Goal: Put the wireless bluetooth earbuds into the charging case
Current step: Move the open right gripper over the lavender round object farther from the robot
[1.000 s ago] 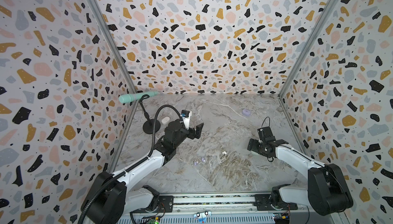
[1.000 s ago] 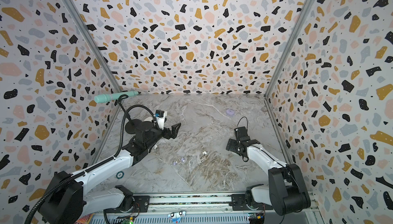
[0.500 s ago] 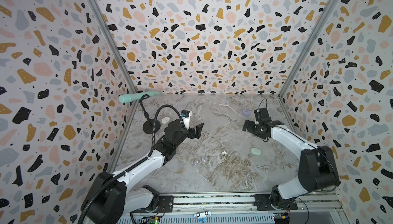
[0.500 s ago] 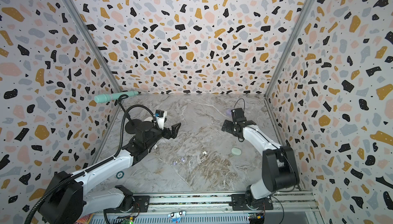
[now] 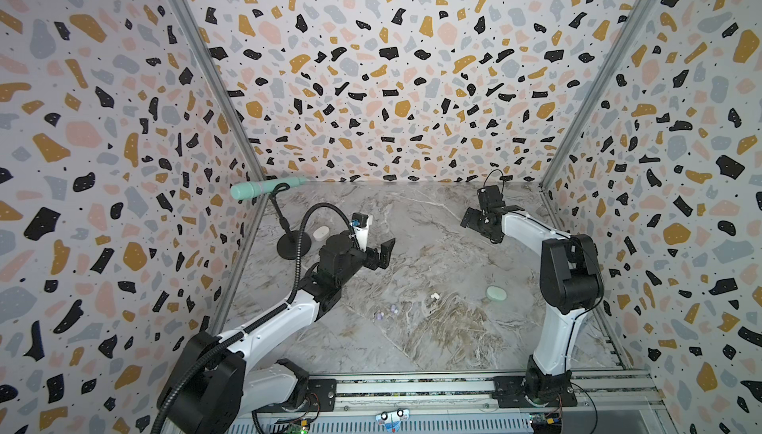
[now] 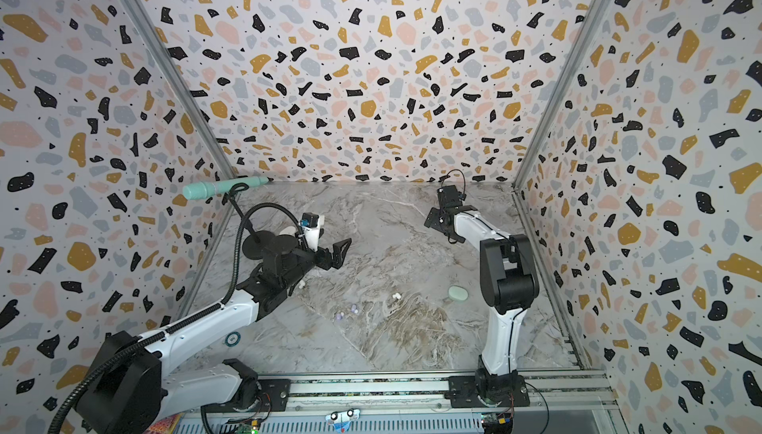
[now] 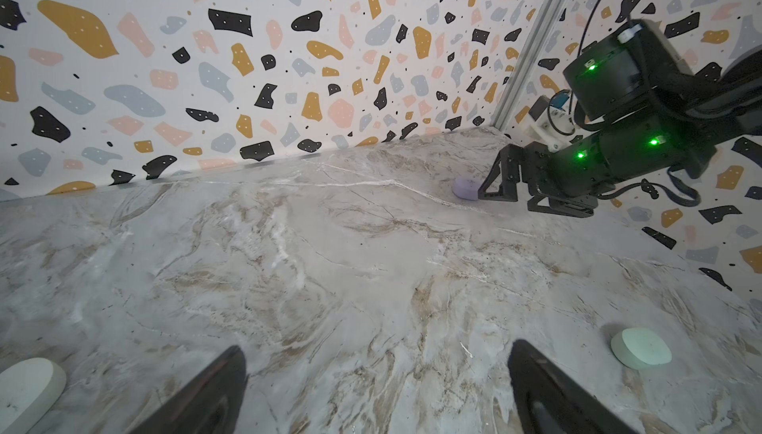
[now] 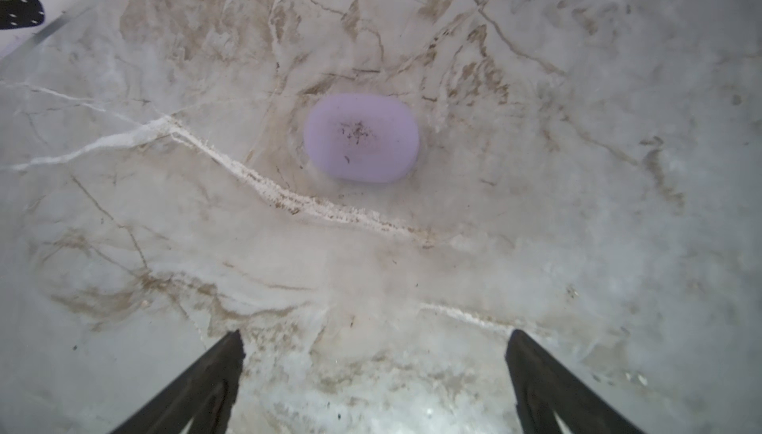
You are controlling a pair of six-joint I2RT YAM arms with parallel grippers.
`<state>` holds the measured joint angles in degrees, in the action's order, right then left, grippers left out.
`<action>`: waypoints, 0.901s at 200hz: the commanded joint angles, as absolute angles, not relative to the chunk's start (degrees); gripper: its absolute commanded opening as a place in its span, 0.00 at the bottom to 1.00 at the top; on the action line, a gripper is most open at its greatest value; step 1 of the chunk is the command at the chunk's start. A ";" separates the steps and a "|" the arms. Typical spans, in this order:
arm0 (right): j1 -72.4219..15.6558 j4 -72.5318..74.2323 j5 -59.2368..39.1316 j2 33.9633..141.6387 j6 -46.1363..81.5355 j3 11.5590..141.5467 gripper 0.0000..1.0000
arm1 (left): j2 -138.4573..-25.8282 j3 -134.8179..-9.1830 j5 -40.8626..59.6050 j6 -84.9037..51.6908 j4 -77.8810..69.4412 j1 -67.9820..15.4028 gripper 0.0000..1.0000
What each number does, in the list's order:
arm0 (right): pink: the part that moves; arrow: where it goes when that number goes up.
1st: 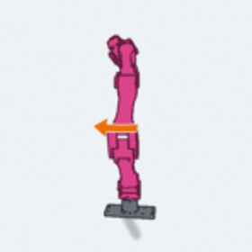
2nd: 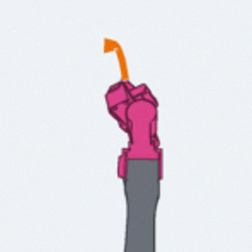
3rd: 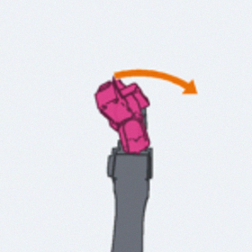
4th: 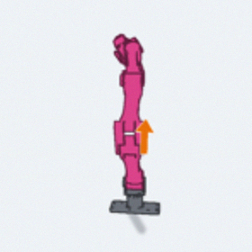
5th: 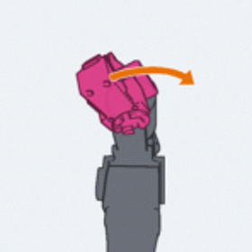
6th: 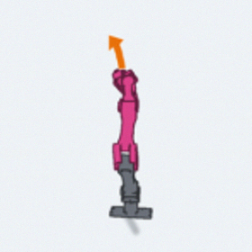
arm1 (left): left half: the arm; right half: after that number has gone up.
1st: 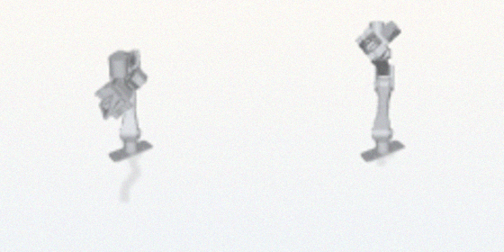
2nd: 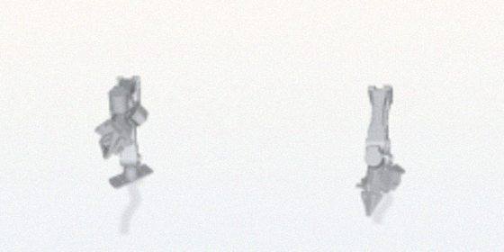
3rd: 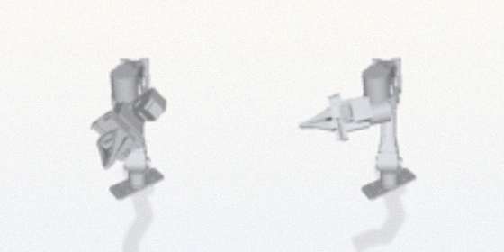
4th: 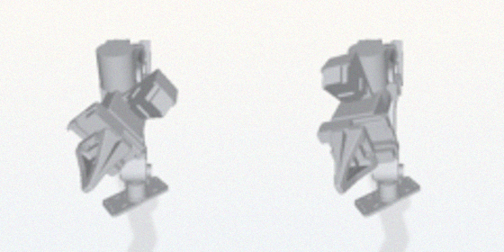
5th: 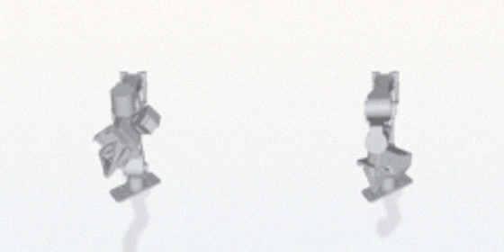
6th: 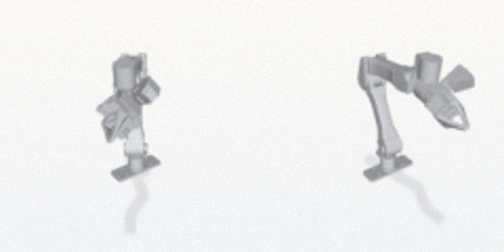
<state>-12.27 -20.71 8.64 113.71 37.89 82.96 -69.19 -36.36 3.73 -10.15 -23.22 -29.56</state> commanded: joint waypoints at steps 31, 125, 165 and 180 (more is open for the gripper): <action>-10.83 -20.81 10.51 120.05 37.47 91.43 0.97 | -69.43 -36.38 4.74 -10.11 -26.63 -29.08 1.00; -9.84 -22.94 11.71 129.36 36.69 102.22 0.94 | -69.98 -36.58 5.27 -9.80 -26.65 -28.79 1.00; -9.89 -23.56 12.01 131.71 36.04 104.51 0.91 | -69.96 -36.60 5.45 -9.76 -26.63 -28.65 1.00; -9.76 -23.42 12.22 132.14 35.89 104.73 0.89 | -70.05 -36.51 5.45 -9.72 -26.72 -28.56 1.00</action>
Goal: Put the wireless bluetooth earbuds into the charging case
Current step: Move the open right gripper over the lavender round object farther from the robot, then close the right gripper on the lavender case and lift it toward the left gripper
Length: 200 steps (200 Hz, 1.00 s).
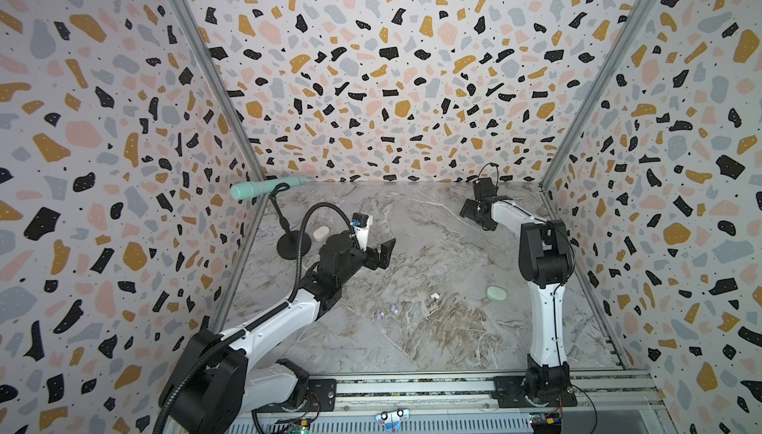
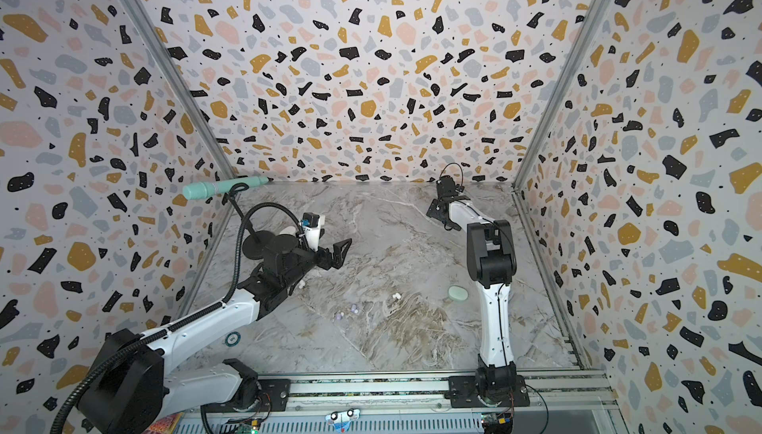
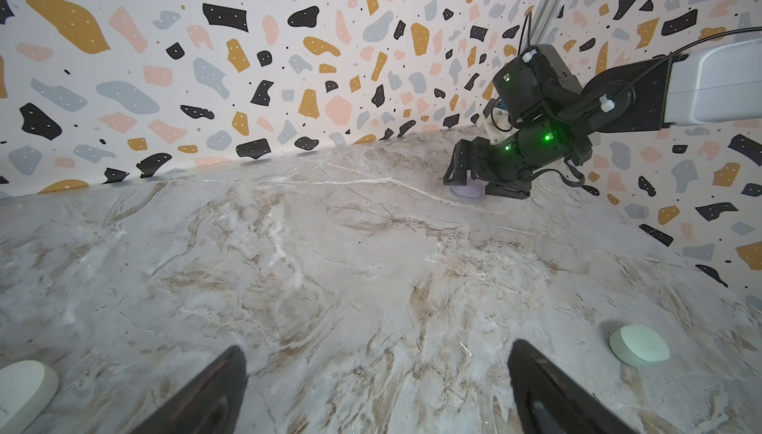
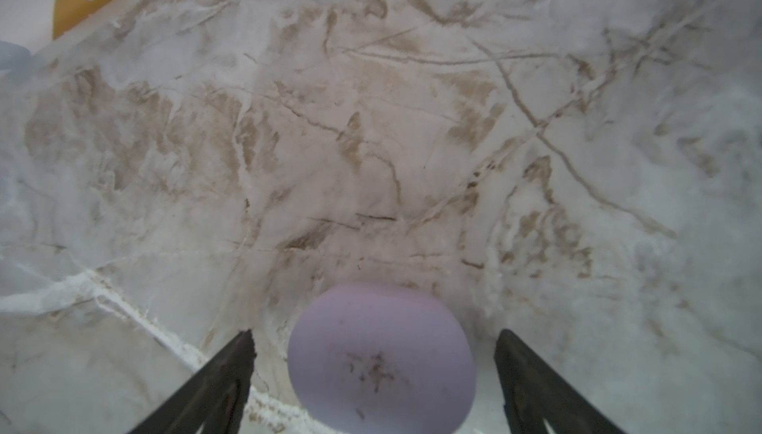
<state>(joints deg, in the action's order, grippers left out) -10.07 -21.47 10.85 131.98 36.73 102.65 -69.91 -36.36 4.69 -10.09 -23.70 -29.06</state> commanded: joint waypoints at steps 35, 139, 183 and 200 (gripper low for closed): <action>-9.58 -23.83 12.23 132.80 35.77 105.39 0.83 | -70.11 -36.59 5.44 -9.84 -26.81 -28.56 1.00; -9.32 -23.46 9.69 132.64 35.60 104.14 0.65 | -69.85 -36.81 5.80 -9.76 -26.73 -28.21 1.00; -9.49 -23.31 9.06 130.51 34.81 102.68 0.62 | -69.65 -36.78 6.12 -9.50 -26.72 -28.13 1.00; -9.80 -23.21 8.40 128.38 34.13 101.15 0.61 | -69.44 -36.86 7.13 -8.86 -26.72 -28.17 1.00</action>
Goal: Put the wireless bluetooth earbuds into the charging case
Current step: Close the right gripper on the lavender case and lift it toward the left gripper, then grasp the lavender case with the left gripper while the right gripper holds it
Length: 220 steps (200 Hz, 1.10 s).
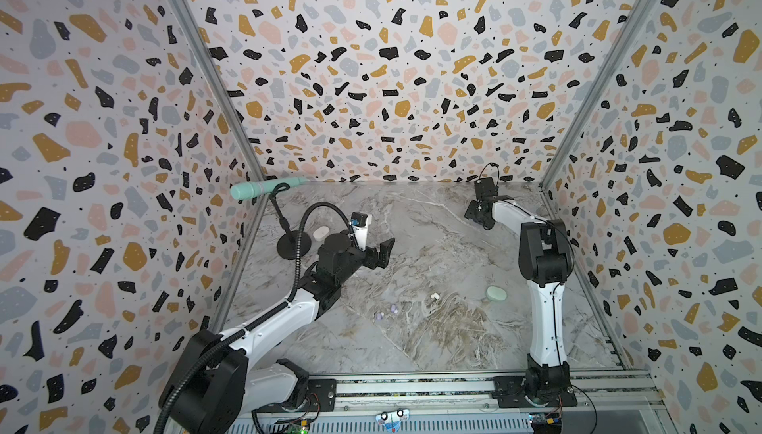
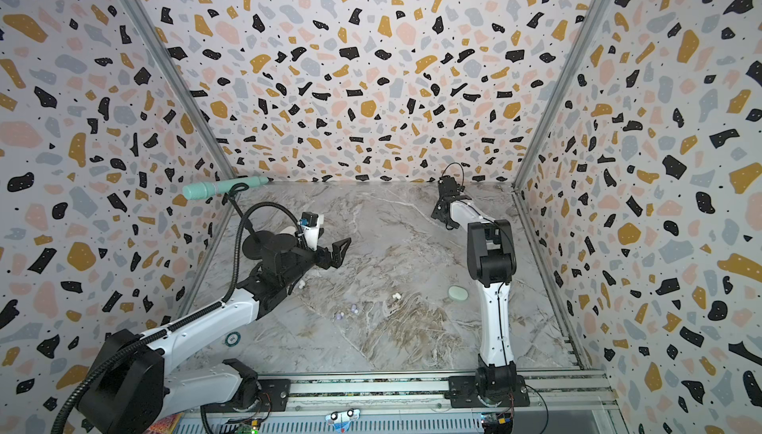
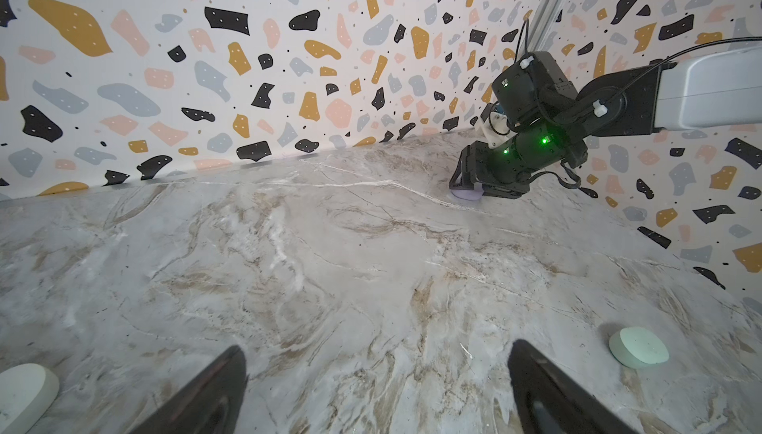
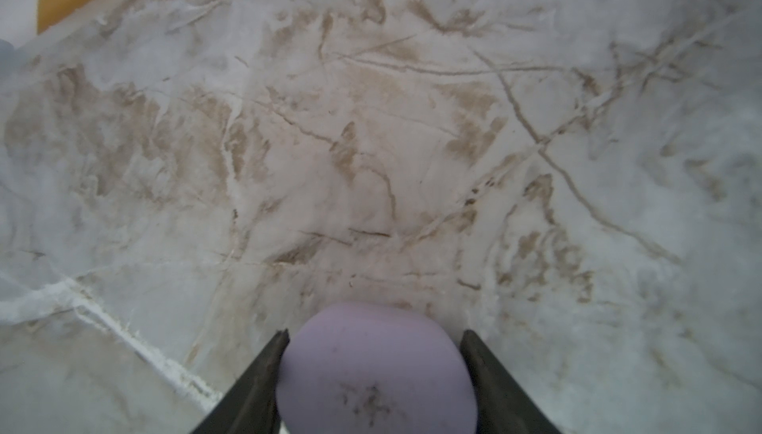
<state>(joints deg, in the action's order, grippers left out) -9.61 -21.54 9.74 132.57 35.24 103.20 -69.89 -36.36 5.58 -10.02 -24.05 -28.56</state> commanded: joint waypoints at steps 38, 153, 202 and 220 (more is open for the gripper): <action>-10.89 -21.55 4.86 119.89 32.12 93.51 0.61 | -69.34 -37.63 11.05 -6.80 -25.40 -28.21 1.00; -22.13 -16.02 -21.81 84.26 28.65 63.93 0.60 | -74.29 -46.09 23.39 11.39 -6.91 -32.46 1.00; -27.24 -13.44 -32.26 74.95 32.91 56.74 0.60 | -74.95 -45.48 24.73 18.47 -5.15 -36.05 1.00; -29.69 -11.77 -34.71 73.19 34.45 54.63 0.60 | -74.82 -44.72 24.90 20.08 -5.19 -37.21 1.00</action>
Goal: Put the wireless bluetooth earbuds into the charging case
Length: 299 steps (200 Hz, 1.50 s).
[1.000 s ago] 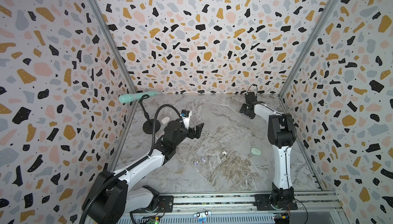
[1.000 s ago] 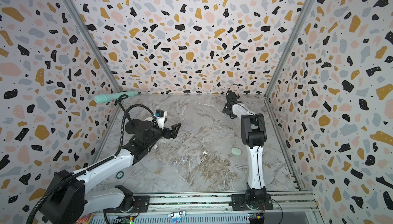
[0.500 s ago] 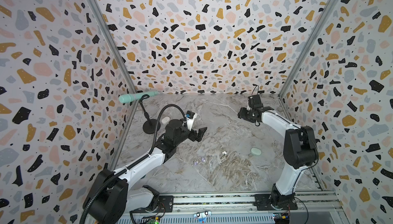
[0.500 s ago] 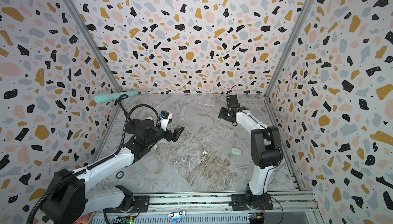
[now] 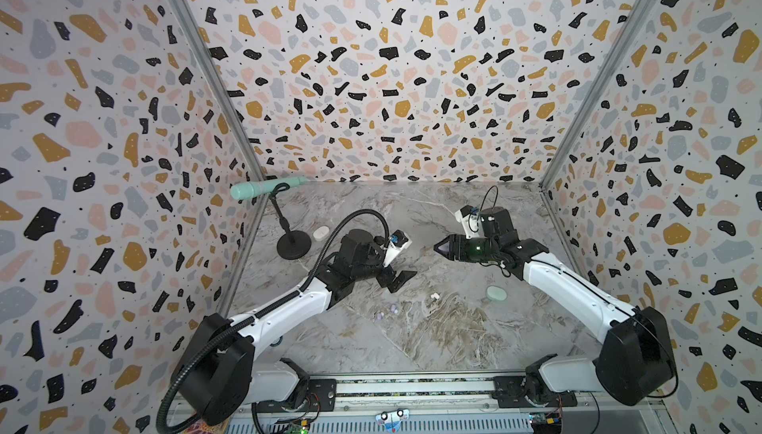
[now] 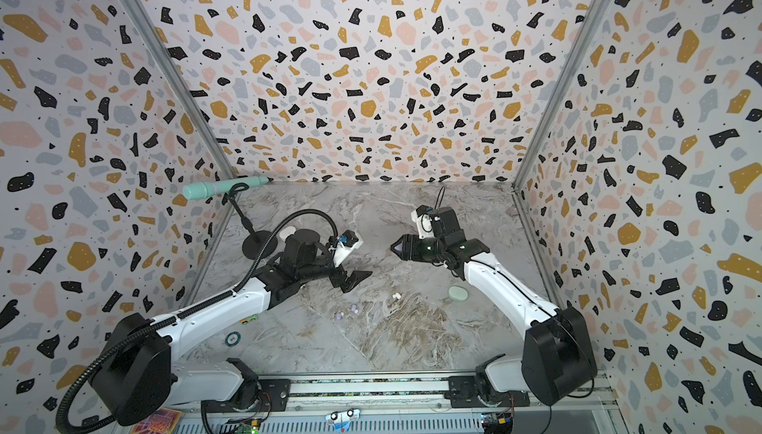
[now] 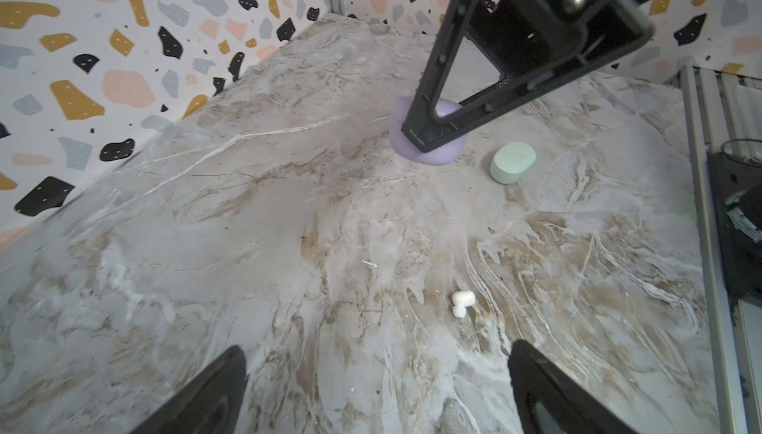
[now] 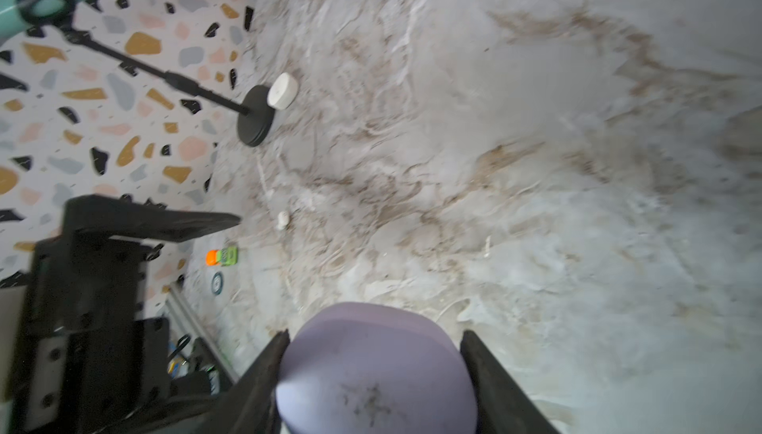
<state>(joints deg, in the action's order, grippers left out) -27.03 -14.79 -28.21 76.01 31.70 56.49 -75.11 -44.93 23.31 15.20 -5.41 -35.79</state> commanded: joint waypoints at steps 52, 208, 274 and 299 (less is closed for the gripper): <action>-35.64 -7.95 -37.02 72.90 37.43 52.82 0.61 | -73.59 -42.72 29.66 23.12 -6.01 -39.53 0.97; -38.15 -4.07 -38.49 75.51 40.81 53.60 0.62 | -72.85 -41.87 31.14 22.40 -9.24 -40.41 0.63; -38.29 -2.56 -38.67 75.00 42.80 53.52 0.62 | -73.39 -42.36 31.01 22.42 -8.61 -40.43 0.56; -38.34 -2.42 -38.75 75.12 43.08 53.17 0.62 | -73.21 -42.28 31.03 22.14 -9.05 -40.43 0.55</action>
